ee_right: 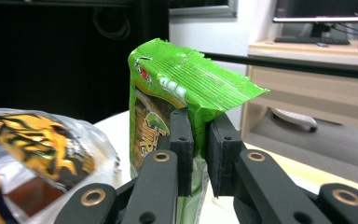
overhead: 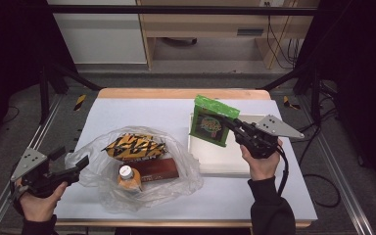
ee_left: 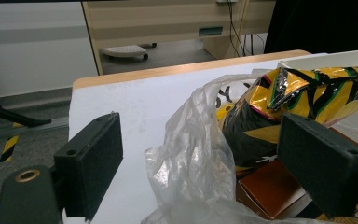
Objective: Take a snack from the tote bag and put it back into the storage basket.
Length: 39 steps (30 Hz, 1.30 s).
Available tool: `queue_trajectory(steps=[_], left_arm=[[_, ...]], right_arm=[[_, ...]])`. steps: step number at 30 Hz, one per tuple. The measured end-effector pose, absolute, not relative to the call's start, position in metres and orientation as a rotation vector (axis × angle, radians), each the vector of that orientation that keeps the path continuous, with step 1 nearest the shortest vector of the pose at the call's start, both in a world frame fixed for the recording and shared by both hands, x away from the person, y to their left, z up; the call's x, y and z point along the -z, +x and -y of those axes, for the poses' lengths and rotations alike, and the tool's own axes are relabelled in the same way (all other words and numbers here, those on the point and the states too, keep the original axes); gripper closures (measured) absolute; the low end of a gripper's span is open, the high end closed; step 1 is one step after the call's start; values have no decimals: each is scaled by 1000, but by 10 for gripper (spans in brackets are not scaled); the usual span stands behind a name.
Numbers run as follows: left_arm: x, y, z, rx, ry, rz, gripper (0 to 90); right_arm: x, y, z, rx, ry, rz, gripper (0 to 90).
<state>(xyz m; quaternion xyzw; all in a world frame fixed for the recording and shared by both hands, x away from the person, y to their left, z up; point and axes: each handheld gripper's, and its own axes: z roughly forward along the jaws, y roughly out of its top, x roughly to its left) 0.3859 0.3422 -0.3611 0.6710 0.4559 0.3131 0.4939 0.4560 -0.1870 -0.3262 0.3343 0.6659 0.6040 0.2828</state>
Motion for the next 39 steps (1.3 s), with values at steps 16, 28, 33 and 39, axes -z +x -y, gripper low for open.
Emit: queue_trajectory(steps=[16, 28, 33, 39], left_arm=[[373, 393, -337, -747, 1660, -1122, 158], [379, 397, -335, -736, 1675, -1127, 164], [382, 399, -334, -731, 1683, -1134, 166], [385, 400, -334, -724, 1689, -1134, 167]], right_arm=[[363, 501, 183, -1507, 980, -1843, 821], [387, 530, 172, -1434, 1025, -1894, 819], [399, 541, 170, -1399, 1044, -1918, 817], [411, 553, 167, -1368, 1071, -1938, 814]])
